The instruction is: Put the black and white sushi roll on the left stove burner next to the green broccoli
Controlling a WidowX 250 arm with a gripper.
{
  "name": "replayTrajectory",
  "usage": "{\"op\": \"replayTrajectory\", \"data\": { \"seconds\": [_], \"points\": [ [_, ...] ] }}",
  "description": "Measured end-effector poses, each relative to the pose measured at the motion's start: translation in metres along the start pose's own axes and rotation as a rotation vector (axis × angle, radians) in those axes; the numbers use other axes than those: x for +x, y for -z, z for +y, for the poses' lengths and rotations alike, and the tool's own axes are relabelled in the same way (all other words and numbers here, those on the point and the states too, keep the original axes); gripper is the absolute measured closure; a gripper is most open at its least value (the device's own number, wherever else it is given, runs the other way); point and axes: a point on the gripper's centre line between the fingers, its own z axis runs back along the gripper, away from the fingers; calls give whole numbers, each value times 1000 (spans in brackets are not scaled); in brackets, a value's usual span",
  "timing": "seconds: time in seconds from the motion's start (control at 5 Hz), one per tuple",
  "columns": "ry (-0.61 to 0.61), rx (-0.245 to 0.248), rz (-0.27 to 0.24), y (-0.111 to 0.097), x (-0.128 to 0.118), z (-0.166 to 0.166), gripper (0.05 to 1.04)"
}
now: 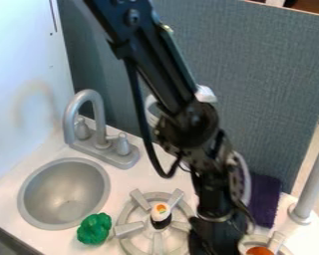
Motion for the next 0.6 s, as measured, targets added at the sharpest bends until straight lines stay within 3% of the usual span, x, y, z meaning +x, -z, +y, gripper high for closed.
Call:
{"op": "replayTrajectory", "data": {
  "seconds": [0.2, 0.6],
  "points": [
    [30, 32, -38, 6, 21, -15, 87],
    [-178, 167, -99, 8, 36, -5, 87]
  ]
}}
